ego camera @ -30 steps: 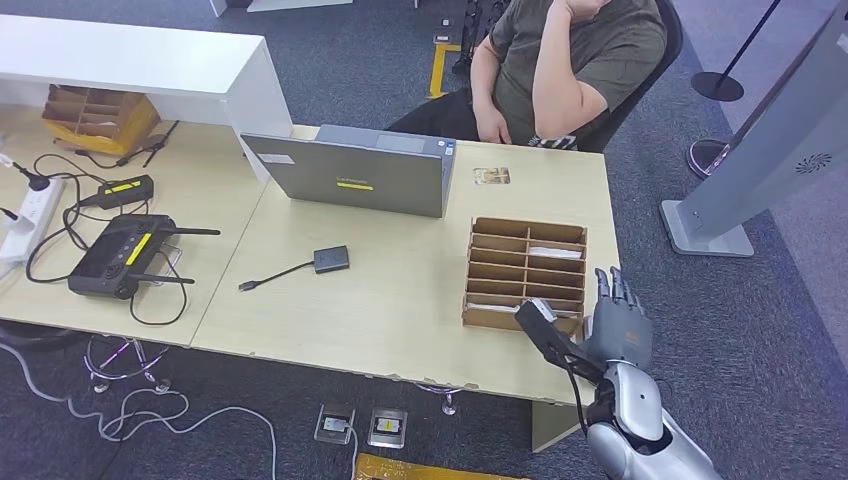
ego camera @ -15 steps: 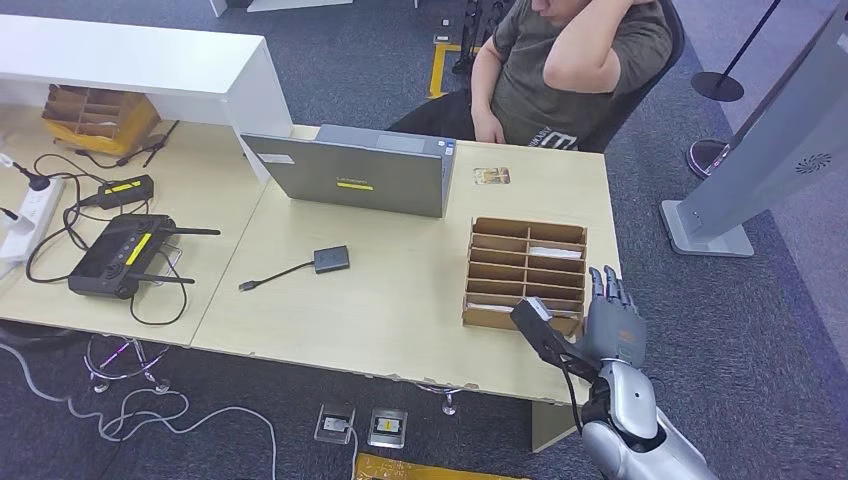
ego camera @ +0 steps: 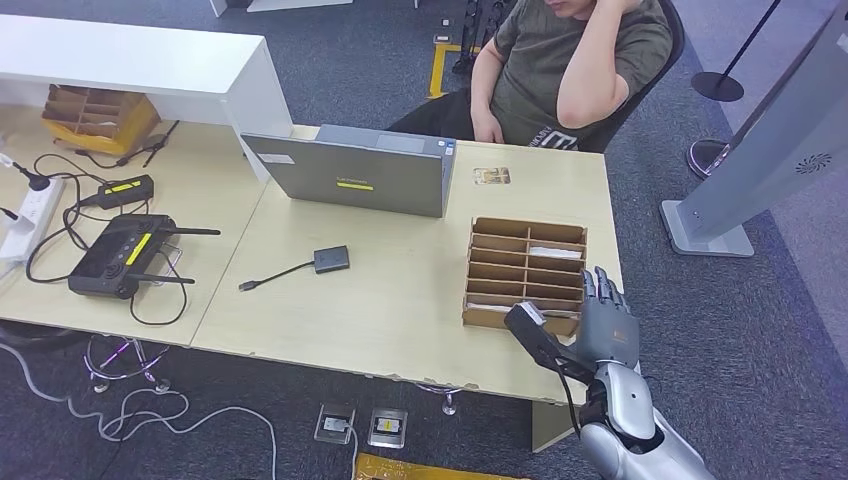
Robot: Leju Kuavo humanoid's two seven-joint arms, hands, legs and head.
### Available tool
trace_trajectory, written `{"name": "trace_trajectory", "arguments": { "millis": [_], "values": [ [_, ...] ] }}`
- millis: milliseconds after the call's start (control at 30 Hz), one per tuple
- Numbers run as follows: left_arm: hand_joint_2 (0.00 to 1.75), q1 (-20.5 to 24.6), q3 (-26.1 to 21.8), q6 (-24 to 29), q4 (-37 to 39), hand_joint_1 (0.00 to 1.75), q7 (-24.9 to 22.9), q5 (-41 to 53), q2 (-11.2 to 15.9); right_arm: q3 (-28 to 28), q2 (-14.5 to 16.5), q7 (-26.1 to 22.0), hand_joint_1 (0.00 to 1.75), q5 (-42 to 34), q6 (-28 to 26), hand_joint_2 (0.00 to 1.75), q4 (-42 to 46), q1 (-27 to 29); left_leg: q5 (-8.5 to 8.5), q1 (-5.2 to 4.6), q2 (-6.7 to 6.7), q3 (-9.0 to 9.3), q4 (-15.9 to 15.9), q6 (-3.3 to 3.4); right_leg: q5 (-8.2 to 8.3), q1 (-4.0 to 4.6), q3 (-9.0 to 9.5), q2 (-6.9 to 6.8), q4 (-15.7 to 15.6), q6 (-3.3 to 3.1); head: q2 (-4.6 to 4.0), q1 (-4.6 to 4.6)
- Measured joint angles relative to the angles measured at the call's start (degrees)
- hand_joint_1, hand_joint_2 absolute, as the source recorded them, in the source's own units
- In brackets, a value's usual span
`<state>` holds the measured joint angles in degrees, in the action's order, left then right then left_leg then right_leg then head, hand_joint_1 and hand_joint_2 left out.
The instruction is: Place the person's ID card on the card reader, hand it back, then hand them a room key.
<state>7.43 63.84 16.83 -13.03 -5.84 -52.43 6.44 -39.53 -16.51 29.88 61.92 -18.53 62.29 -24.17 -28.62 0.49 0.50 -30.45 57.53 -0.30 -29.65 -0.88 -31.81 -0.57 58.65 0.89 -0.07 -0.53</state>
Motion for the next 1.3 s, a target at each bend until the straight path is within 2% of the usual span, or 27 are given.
{"name": "trace_trajectory", "arguments": {
  "millis": [600,733,767,867,900,1300],
  "values": [
    [0.0,0.0,0.0,0.01,0.0,0.0,0.0,-0.07,0.01,-0.83,0.01,-0.56,0.0,-0.23,0.63,1.75,0.55,0.02,0.0,0.0,0.0,0.0,0.0,0.0,0.0,0.0,0.0,0.0,0.0,0.0,0.0,0.01],
    [0.0,0.0,0.0,0.0,0.0,0.0,0.01,-0.09,0.02,-1.32,0.04,-0.67,0.1,-0.67,0.62,1.75,0.55,0.01,0.0,0.0,0.0,0.0,0.0,0.0,0.0,0.0,0.0,0.0,0.0,0.0,0.0,-0.01],
    [0.0,0.0,0.0,0.0,0.0,0.0,0.01,-0.09,0.02,-1.38,0.07,-0.68,0.45,-0.78,0.61,1.75,0.55,0.0,0.0,0.0,0.0,0.0,0.0,0.0,0.0,0.0,0.0,0.0,0.0,0.0,0.0,-0.01],
    [0.0,0.0,0.0,0.0,0.0,0.0,0.01,-0.08,0.03,-1.39,0.13,-0.6,1.7,-0.87,0.57,1.75,0.55,-0.01,0.0,0.0,0.0,0.0,0.0,0.0,0.0,0.0,0.0,0.0,0.0,0.0,0.0,0.0],
    [0.0,0.0,0.0,0.0,0.0,0.0,0.0,-0.08,0.03,-1.4,0.14,-0.48,1.75,-0.84,0.59,1.75,0.55,0.0,0.0,0.0,0.0,0.0,0.0,0.0,0.0,0.0,0.0,0.0,0.0,0.0,0.0,0.0],
    [0.0,-0.01,0.0,0.01,0.0,0.0,0.0,-0.09,0.03,-1.39,0.14,0.07,1.75,-1.12,0.78,1.75,0.53,0.02,0.0,0.0,0.0,0.01,0.0,0.0,0.0,0.0,0.0,0.0,0.0,0.0,0.0,0.0]
  ]
}}
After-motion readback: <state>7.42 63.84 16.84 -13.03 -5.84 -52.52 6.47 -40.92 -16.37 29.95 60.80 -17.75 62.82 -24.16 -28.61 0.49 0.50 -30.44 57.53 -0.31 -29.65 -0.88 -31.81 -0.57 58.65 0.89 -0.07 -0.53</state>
